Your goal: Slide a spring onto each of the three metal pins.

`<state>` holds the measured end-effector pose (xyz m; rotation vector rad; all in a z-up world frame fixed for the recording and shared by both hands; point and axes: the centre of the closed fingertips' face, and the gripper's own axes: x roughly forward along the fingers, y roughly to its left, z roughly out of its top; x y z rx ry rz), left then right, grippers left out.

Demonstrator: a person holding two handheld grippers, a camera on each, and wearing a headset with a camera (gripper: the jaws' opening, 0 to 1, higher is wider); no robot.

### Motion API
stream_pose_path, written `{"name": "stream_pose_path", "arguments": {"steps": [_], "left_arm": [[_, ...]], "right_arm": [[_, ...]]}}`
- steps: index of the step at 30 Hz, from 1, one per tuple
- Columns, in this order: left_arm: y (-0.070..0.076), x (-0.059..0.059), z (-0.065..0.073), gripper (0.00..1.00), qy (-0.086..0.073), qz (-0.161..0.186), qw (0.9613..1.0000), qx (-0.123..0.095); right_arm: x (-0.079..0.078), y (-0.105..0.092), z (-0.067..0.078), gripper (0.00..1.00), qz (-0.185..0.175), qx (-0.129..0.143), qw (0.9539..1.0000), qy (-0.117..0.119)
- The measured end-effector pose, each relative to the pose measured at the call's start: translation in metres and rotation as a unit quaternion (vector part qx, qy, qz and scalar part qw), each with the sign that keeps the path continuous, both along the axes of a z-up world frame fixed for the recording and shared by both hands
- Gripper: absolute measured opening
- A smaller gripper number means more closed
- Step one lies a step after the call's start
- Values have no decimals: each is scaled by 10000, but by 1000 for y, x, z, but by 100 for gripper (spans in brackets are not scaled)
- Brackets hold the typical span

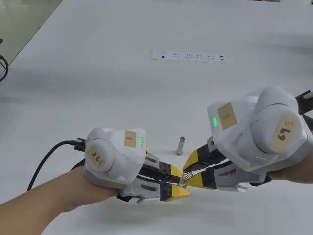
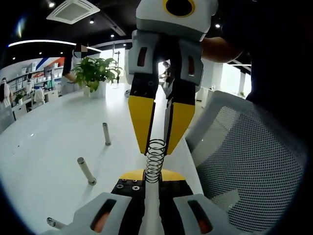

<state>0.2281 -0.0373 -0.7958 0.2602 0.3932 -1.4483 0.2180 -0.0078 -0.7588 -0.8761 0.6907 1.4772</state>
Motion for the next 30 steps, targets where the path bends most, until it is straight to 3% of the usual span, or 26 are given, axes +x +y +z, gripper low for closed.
{"name": "stream_pose_path", "arguments": {"steps": [4,6,8,30], "left_arm": [[0,-1,-1,2,-7,20,10000,32],[0,0,-1,2,82,94,9999,18],[-1,0,0,2,-58,77,9999,29],[2,1,5,3,2,210,9998,-10]], "right_arm": [[0,-2,-1,6,-9,-12,10000,9],[0,-2,-1,6,16,-21,10000,-27],[0,-2,0,6,33,-26,10000,-46],[2,-2,5,5,106,-191,9997,-64]]}}
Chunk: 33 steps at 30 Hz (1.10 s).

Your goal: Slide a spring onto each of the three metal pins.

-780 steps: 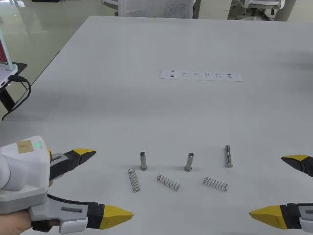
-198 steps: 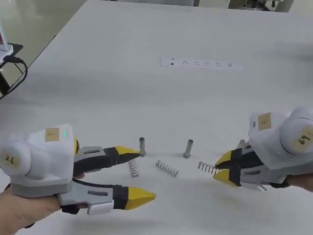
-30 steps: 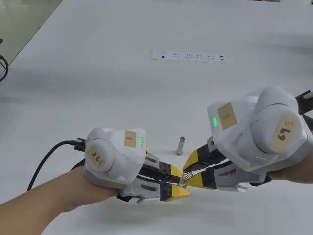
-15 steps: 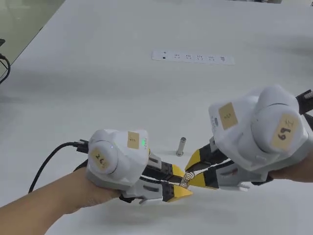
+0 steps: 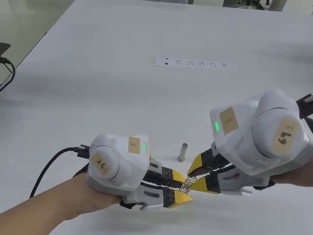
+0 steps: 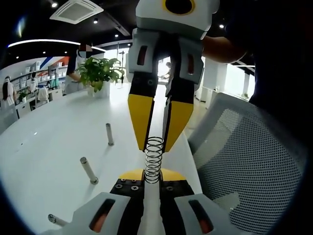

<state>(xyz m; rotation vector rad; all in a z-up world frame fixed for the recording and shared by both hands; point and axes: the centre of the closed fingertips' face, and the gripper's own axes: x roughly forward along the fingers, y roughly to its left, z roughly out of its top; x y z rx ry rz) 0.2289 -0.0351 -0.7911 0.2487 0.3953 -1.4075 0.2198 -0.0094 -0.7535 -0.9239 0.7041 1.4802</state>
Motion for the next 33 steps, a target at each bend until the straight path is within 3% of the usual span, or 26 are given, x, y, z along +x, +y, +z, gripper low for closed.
{"name": "stream_pose_path", "arguments": {"steps": [6,14,23,33], "left_arm": [[3,0,-3,5,-28,3,9999,107],[6,2,-2,9,-51,98,9999,48],[25,7,5,12,-21,383,9992,-102],[44,12,9,25,30,655,9977,-189]], "right_arm": [[0,-1,-1,5,55,-76,9999,-49],[1,-4,-8,5,142,-281,9993,-191],[3,-7,-11,5,89,-311,9992,-236],[5,-10,-12,5,42,-301,9993,-232]]}}
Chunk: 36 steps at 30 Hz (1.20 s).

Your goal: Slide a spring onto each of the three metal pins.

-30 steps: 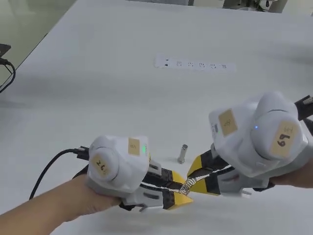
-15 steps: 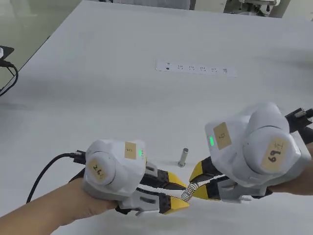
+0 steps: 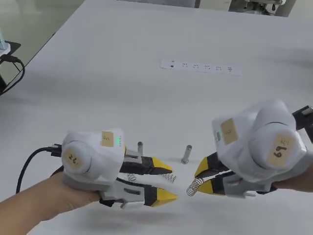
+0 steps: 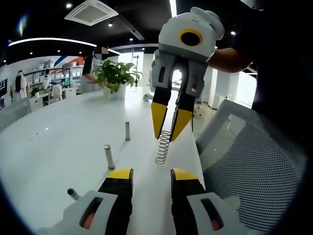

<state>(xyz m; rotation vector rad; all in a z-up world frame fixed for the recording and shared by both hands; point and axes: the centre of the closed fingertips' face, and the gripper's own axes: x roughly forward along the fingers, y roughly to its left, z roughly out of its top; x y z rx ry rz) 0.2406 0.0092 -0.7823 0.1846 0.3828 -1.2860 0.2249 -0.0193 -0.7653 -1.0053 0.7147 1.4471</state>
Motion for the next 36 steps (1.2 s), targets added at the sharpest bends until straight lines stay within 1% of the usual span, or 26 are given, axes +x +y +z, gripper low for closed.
{"name": "stream_pose_path", "arguments": {"steps": [1,3,7,9,12,14,16,19,23,27,30,34,36], "left_arm": [[3,0,0,26,-12,16,10000,13],[6,0,0,29,15,27,10000,28],[17,-1,-5,35,55,67,9998,151],[22,-1,-5,37,148,119,9998,113],[27,-1,-5,41,197,206,9996,72],[30,-2,-4,42,180,243,9995,79],[33,-2,-2,45,222,297,9993,15],[38,-1,0,50,209,375,9991,-43],[48,-1,-5,52,228,478,9986,25],[55,-2,-4,57,278,587,9979,-53],[62,0,-7,60,290,718,9970,-32],[68,3,-7,65,272,884,9957,-45],[70,4,-8,72,267,922,9954,-42]], "right_arm": [[0,-1,0,5,-18,2,10000,10],[1,-2,0,5,-31,6,10000,7],[3,-4,0,5,-78,21,10000,-6],[4,-5,1,5,-106,30,9999,3],[4,-6,1,5,-138,41,9999,3],[5,-6,2,5,-159,60,9999,-15],[5,-8,1,5,-190,53,9998,6],[7,-11,1,5,-229,46,9997,4],[8,-15,0,5,-288,28,9996,12],[9,-18,1,5,-342,39,9994,5],[9,-20,1,5,-368,22,9993,4],[9,-22,2,5,-403,33,9992,-15],[9,-23,3,6,-414,34,9991,-6]]}}
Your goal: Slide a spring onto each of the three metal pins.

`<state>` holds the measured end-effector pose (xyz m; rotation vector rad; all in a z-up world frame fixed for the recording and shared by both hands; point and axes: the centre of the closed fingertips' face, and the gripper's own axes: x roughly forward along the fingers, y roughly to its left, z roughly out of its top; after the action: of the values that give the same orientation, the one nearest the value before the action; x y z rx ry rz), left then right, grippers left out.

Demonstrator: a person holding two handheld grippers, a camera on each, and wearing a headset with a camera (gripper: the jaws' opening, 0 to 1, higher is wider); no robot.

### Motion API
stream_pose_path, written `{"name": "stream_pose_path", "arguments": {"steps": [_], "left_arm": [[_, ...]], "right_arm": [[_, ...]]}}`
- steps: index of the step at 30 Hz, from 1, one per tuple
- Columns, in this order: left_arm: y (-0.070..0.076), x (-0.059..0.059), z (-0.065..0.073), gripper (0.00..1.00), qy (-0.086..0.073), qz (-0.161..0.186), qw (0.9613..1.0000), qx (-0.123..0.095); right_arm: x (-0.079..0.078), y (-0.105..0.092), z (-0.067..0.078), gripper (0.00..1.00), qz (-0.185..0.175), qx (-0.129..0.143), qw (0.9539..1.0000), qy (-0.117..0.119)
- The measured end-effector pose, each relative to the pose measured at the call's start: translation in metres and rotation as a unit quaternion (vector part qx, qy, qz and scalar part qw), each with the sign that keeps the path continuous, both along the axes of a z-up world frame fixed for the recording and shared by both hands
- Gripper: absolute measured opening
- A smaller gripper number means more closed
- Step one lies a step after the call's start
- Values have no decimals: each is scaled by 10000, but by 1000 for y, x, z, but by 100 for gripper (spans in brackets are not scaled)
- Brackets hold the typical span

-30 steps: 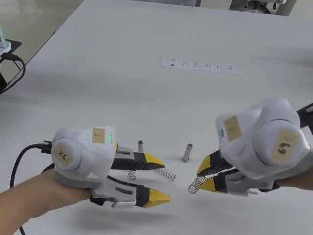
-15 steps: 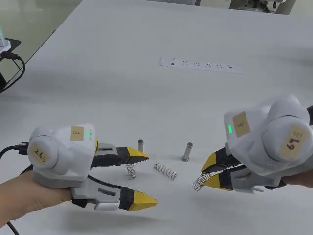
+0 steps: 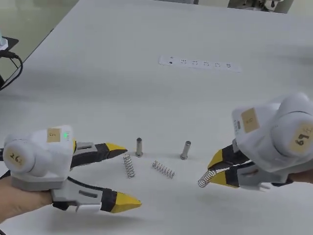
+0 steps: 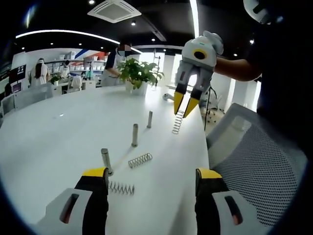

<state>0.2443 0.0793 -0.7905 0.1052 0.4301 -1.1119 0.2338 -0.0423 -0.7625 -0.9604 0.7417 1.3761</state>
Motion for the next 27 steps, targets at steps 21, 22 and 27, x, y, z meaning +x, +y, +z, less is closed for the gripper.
{"name": "stream_pose_path", "arguments": {"steps": [21,22,27], "left_arm": [[13,17,7,98,-275,583,9978,-181],[13,17,7,98,-280,577,9978,-165],[13,15,5,98,-273,548,9981,-124]], "right_arm": [[8,-15,5,6,-175,-81,9998,-11],[9,-16,5,6,-179,-93,9998,-15],[13,-21,8,5,-180,-175,9997,-45]]}}
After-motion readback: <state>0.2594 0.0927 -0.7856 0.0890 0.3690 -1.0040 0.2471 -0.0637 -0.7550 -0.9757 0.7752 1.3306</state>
